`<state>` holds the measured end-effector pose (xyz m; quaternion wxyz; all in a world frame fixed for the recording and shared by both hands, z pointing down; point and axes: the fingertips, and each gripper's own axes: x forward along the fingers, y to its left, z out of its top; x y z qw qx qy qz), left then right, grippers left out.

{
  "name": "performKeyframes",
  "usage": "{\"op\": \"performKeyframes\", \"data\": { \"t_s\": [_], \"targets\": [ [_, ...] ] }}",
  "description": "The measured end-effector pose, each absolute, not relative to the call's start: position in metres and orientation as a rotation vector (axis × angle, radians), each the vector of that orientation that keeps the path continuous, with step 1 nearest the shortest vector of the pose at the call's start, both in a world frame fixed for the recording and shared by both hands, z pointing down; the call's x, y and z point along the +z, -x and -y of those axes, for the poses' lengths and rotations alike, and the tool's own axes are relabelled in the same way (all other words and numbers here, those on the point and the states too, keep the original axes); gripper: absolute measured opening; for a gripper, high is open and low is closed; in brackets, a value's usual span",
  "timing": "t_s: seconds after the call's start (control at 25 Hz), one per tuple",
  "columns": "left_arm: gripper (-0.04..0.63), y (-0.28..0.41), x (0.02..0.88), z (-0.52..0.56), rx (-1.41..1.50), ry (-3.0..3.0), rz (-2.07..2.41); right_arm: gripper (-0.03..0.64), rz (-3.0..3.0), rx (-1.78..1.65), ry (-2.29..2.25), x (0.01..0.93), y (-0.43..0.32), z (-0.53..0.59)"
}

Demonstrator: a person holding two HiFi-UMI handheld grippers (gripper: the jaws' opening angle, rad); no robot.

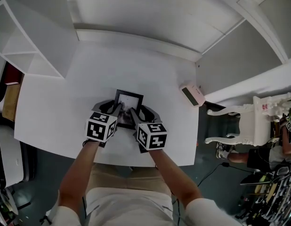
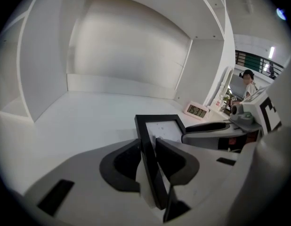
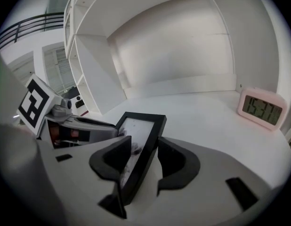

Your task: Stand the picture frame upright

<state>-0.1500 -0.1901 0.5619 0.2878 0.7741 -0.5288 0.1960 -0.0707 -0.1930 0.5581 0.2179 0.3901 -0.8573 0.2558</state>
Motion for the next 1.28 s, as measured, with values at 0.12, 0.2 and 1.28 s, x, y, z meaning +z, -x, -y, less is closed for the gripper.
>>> {"op": "performKeyframes", "data": {
  "t_s": [0.12,0.2,1.28],
  "targets": [
    [0.109,0.152,0.55,0.216,0.466,-2.131,1.45,0.195,2.436,0.656,-1.096,0.546,0.073,0.219],
    [0.109,0.153,0.541,0.234,0.435,-2.172,1.473,0.195,2.471,0.626,-1.108,0.539,0.074,0.235],
    [0.109,0.175,0.501,0.395,0.246,-2.402,1.85,0.16,2.576,0.133,-1.242,0.506,0.097,0.391]
  ]
}}
